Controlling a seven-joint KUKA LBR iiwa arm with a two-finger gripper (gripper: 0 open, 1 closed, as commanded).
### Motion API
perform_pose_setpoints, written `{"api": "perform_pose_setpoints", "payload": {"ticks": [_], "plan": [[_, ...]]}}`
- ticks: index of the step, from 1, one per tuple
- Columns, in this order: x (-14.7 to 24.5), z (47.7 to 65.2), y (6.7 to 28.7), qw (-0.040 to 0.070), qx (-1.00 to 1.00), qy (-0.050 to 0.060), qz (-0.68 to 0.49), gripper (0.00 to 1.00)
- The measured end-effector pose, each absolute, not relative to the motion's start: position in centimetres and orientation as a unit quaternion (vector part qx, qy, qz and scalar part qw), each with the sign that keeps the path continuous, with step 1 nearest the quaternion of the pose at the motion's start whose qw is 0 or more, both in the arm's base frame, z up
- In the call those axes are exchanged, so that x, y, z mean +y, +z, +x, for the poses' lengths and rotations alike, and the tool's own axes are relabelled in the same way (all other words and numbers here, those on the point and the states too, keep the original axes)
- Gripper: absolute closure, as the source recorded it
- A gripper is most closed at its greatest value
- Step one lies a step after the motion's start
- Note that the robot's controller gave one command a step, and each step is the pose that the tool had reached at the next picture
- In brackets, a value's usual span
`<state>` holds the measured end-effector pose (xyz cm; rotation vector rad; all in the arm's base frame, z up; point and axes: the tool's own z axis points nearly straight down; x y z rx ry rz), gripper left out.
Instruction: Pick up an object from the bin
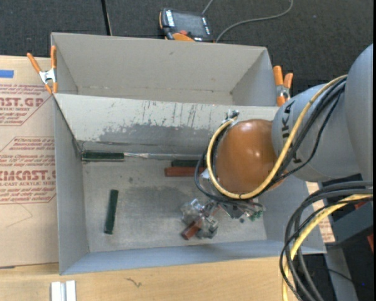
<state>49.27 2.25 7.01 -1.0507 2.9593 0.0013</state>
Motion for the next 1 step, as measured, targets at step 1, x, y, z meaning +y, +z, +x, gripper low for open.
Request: {"api": "perform_pose_setpoints", "payload": {"ticks": [1], "plan": [[5.3,48.93,20.61,0.004,0.925,0.0,-0.381,1.0]]}}
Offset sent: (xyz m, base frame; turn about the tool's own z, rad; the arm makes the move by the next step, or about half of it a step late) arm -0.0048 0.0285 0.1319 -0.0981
